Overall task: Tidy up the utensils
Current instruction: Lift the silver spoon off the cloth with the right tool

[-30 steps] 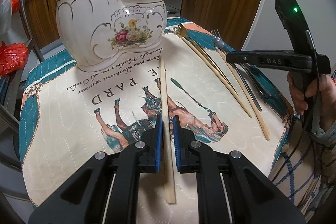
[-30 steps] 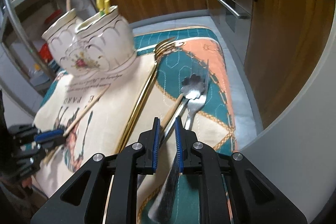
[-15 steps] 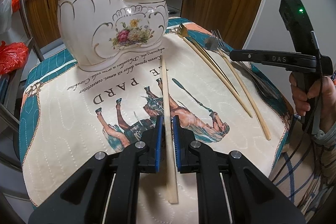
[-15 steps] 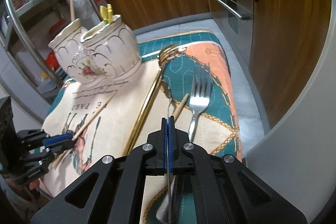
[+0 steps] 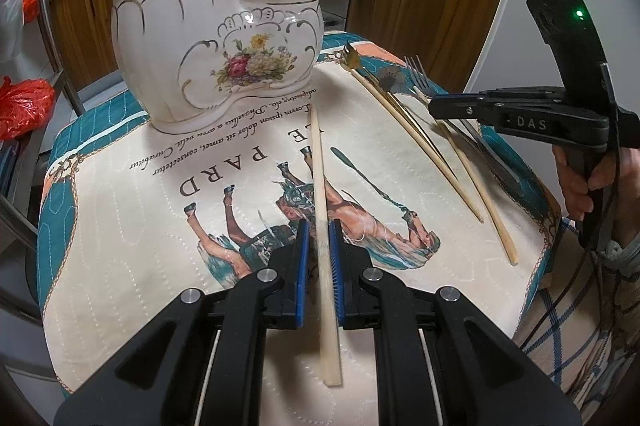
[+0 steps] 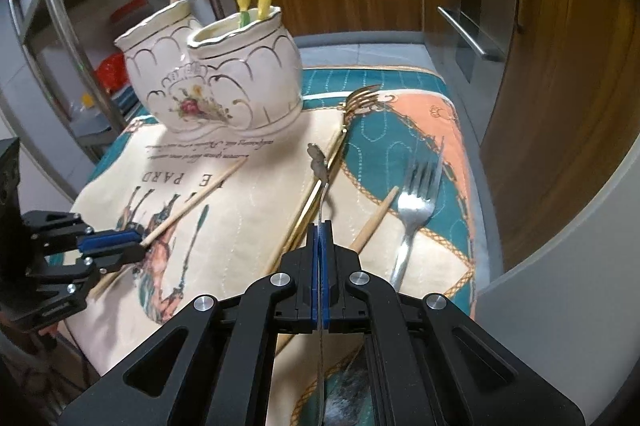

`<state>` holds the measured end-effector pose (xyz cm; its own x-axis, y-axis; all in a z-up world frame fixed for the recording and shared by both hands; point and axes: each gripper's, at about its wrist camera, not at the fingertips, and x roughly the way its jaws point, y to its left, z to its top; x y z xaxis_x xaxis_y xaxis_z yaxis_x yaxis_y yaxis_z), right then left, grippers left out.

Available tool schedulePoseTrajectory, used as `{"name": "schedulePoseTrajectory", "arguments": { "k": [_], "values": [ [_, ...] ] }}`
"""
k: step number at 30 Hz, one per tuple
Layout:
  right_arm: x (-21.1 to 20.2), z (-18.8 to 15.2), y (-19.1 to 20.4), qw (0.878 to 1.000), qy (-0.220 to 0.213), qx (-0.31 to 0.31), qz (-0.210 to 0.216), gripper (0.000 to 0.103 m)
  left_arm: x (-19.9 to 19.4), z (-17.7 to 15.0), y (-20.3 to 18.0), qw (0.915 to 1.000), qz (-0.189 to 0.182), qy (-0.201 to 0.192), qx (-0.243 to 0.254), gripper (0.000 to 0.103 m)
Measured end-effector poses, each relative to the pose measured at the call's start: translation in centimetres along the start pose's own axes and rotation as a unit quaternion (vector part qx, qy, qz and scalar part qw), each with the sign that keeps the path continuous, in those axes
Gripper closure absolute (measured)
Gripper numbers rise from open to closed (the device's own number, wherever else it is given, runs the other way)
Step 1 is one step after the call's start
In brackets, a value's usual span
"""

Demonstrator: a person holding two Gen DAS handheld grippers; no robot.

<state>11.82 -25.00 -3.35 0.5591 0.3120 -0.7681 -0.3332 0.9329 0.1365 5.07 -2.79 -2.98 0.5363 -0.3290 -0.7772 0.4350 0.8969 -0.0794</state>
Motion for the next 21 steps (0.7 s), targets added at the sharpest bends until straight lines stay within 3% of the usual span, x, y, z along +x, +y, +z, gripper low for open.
{"name": "schedulePoseTrajectory", "arguments": {
  "k": [12,21],
  "values": [
    [1.3,0.3,-0.7,1.0,0.025,0.004,-0.003,0.094,0.0,0.0,0.1,1.0,0.0,0.0,-0.001,0.093],
    [2.4,1.4,0.3,0.998,0.033,-0.032,-0.039,0.087,0.1,0.1,-0.8,0.9995,0.019,0.017,0.016,0.093]
  ]
}}
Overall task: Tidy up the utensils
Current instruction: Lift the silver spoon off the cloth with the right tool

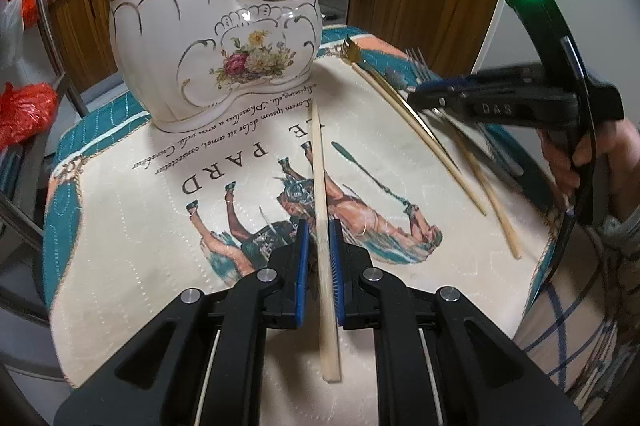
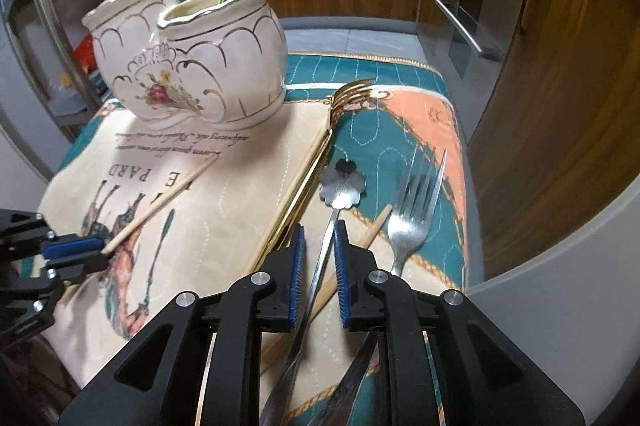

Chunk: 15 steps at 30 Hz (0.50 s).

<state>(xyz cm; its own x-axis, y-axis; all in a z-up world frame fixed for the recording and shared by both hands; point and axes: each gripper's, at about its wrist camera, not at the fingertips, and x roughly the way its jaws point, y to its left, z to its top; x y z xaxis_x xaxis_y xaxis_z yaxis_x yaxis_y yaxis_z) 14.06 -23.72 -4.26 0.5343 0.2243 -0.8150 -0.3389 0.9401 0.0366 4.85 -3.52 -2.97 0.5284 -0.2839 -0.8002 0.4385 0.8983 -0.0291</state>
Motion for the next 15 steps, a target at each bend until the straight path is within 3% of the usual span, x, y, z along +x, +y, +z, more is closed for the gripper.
{"name": "schedulePoseTrajectory", "arguments": {
  "k": [15],
  "values": [
    [0.0,0.4,1.0,0.999,0.02,-0.033,-0.027,0.087,-0.1,0.2,-0.9,0.9995,0.013,0.017,0.026,0.093]
  ]
}}
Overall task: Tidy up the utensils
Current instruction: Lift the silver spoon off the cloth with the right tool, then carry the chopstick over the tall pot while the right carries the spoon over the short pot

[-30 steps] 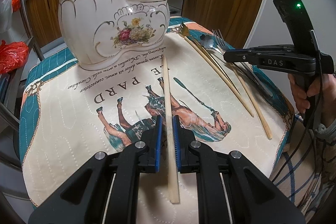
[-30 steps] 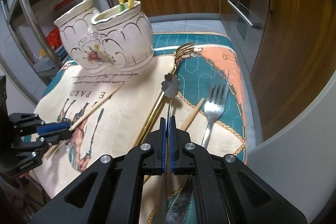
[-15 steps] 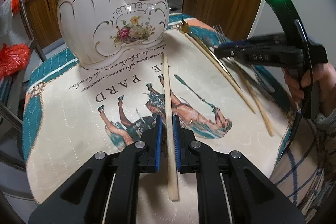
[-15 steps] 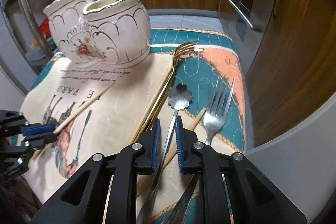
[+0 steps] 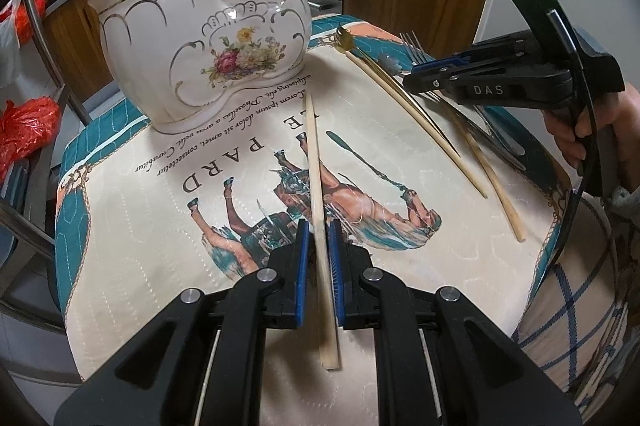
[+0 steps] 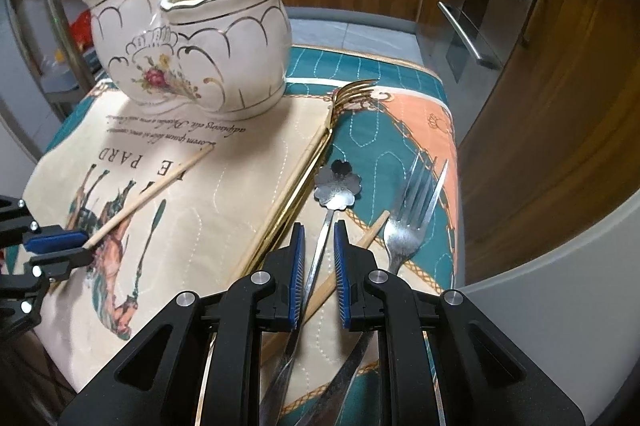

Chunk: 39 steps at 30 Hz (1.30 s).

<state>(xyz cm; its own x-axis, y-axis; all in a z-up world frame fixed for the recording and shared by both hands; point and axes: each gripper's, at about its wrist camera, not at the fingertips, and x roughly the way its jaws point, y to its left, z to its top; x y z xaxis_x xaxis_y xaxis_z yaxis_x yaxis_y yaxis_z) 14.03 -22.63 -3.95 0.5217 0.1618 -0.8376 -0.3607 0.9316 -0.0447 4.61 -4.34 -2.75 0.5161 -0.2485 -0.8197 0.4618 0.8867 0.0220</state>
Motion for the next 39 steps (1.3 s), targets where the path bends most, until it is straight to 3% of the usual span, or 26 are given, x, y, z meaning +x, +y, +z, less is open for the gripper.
{"name": "schedulePoseTrajectory", "arguments": {
  "k": [8,15,19,25,30,35,39],
  "values": [
    [-0.3,-0.4,0.1,1.0,-0.017,0.009,0.008,0.098,-0.2,-0.4,0.7,0.9998,-0.008,-0.019,-0.006,0.097],
    [-3.6,-0.9,-0.3,0.996,-0.083,0.025,0.031,0.099,-1.8,-0.6,1.6,0.9981,-0.018,-0.058,-0.013,0.097],
    [-6.0,-1.4,0.5,0.989,-0.132,0.018,0.056,0.099,-3.3,-0.5,2.1,0.9941,-0.031,-0.101,-0.024,0.097],
    [-8.5,-2.0,1.6,0.979,-0.195,-0.002,0.066,0.1,-6.5,-0.9,3.5,0.9775,-0.052,-0.198,-0.051,0.097],
    [-10.1,-2.2,2.6,0.969,-0.236,-0.025,0.066,0.101,-7.6,-0.7,3.8,0.9685,-0.043,-0.238,-0.06,0.097],
    [-10.7,-2.2,3.2,0.965,-0.25,-0.036,0.065,0.101,-8.2,-0.6,4.8,0.9608,-0.049,-0.261,-0.08,0.097],
    [-11.7,-2.0,3.3,0.959,-0.273,-0.031,0.072,0.101,-9.1,-0.5,5.7,0.9457,-0.058,-0.301,-0.106,0.097]
  ]
}}
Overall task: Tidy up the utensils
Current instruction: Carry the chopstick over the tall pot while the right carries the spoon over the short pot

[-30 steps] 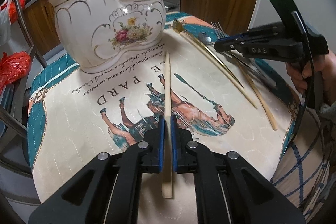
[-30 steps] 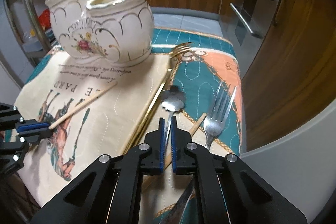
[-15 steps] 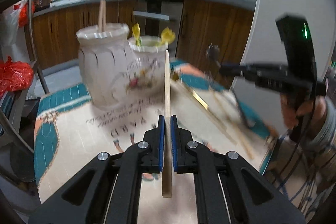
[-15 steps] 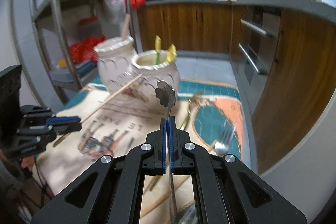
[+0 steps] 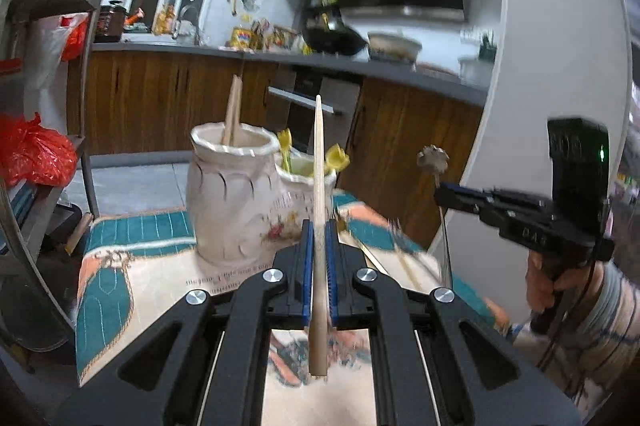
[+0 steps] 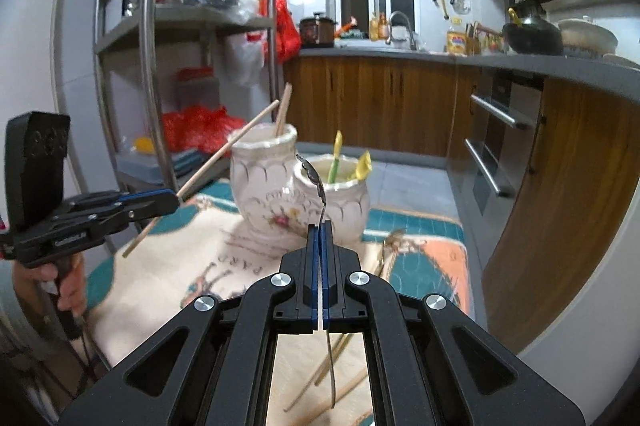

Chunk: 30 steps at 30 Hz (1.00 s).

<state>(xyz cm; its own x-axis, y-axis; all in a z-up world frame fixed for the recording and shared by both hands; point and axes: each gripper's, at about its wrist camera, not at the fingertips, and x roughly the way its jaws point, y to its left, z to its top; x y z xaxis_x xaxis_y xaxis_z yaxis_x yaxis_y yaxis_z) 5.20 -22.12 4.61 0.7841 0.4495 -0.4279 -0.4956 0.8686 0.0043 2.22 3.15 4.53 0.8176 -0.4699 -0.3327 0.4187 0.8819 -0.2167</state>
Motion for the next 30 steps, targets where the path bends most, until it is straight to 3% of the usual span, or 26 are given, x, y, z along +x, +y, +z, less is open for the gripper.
{"name": "schedulePoseTrajectory", "arguments": {
  "k": [6,12,16,23,26,30],
  "values": [
    [0.0,2.5,0.5,0.999,-0.047,0.005,0.004,0.101,-0.3,2.7,1.2,0.9979,0.005,-0.065,-0.006,0.097],
    [2.1,5.4,-1.0,0.995,-0.081,0.063,0.009,0.101,0.9,6.5,3.4,0.9942,-0.012,-0.104,-0.025,0.097],
    [3.9,7.2,-2.1,0.989,-0.102,0.104,0.017,0.101,2.7,8.5,5.0,0.9916,-0.023,-0.118,-0.048,0.097],
    [5.9,9.2,-2.4,0.981,-0.151,0.12,0.01,0.101,6.8,9.4,8.0,0.9863,-0.046,-0.115,-0.109,0.097],
    [6.8,9.5,-2.9,0.977,-0.168,0.134,0.002,0.101,8.2,9.1,8.7,0.9848,-0.036,-0.119,-0.121,0.097],
    [8.0,9.4,-3.4,0.973,-0.184,0.142,-0.012,0.101,9.4,8.5,8.6,0.9861,-0.007,-0.131,-0.102,0.097]
  ]
}}
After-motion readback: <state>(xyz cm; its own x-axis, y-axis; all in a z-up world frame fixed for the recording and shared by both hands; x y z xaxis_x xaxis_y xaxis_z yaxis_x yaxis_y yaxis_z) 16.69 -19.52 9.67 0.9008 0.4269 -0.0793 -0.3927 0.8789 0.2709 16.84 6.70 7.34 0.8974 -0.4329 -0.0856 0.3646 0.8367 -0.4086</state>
